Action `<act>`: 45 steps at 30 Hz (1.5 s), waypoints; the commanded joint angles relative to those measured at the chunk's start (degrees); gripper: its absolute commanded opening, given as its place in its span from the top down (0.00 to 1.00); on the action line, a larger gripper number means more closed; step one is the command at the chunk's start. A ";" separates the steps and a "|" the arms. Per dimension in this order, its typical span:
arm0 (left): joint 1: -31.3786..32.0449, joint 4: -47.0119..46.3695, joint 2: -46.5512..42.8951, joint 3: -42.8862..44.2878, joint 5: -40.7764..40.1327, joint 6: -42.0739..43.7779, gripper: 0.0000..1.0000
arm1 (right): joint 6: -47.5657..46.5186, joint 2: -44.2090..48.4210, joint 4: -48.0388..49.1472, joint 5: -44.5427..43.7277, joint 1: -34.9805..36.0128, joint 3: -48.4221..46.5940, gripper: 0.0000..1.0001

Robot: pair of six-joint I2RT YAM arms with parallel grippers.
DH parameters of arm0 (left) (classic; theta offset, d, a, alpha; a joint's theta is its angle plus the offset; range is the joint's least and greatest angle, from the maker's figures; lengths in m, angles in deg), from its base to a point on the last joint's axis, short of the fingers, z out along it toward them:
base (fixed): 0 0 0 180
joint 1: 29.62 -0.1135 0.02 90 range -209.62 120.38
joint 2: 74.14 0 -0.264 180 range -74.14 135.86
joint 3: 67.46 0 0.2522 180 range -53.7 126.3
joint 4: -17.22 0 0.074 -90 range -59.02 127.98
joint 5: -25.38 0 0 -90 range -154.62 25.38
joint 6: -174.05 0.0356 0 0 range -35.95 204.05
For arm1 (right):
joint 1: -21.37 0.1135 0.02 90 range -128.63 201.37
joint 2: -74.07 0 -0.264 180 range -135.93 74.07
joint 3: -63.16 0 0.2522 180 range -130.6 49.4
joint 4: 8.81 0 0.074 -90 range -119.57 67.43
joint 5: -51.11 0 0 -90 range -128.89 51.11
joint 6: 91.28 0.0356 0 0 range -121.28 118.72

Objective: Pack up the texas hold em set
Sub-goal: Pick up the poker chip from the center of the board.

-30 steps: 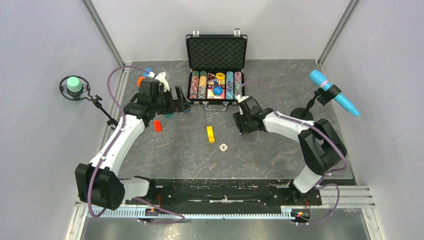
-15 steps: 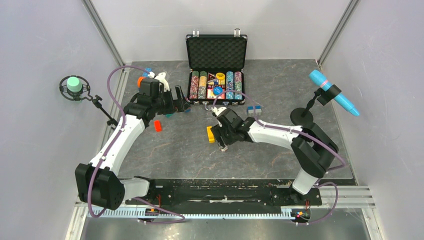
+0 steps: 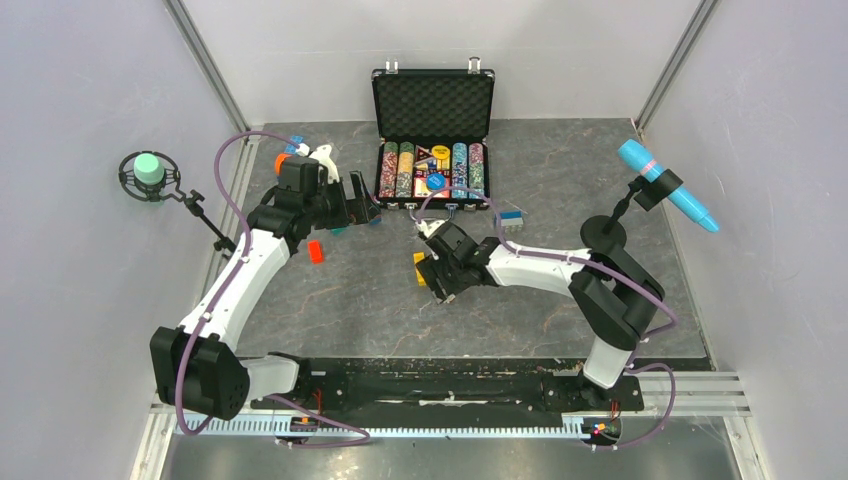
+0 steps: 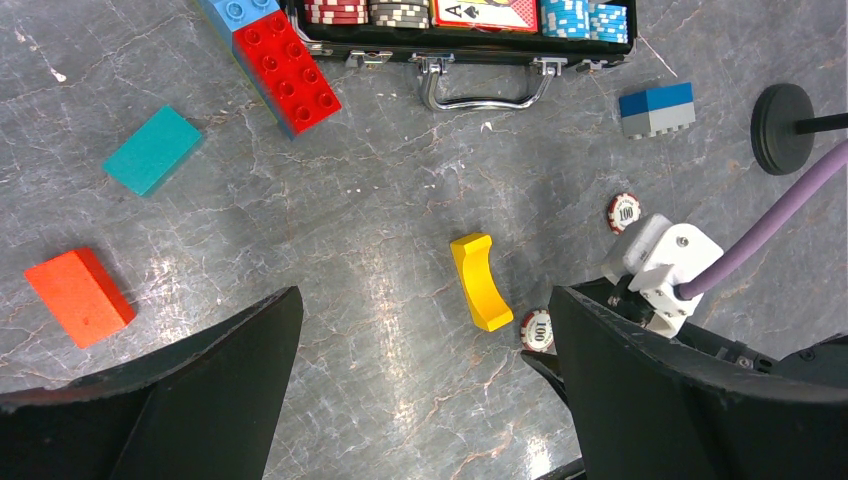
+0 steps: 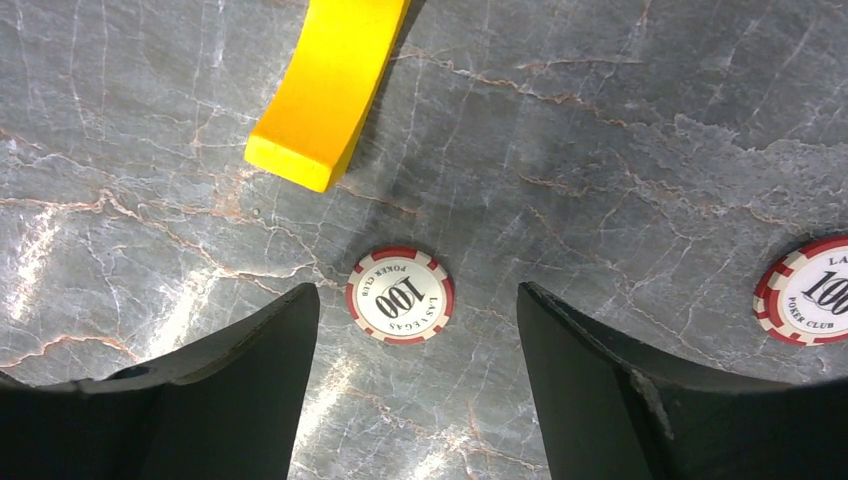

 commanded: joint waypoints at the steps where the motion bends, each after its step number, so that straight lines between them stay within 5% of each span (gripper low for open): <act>1: -0.53 -1.66 -0.65 -0.21 1.43 1.22 0.00 | 0.43 -0.28 -0.21 -0.41 0.89 -1.58 0.27; 17: -0.53 -1.65 -0.55 -0.21 1.44 1.23 0.00 | -0.93 -3.04 -2.89 -3.53 2.58 -2.36 0.41; 29: -0.53 -1.66 -0.54 -0.21 1.57 1.27 0.00 | -0.32 -3.14 -3.07 -3.43 2.59 -2.06 0.62; 45: -0.62 -1.66 -0.67 -0.21 1.53 1.23 0.00 | -3.38 0.32 -3.09 -9.07 -0.28 -7.05 0.64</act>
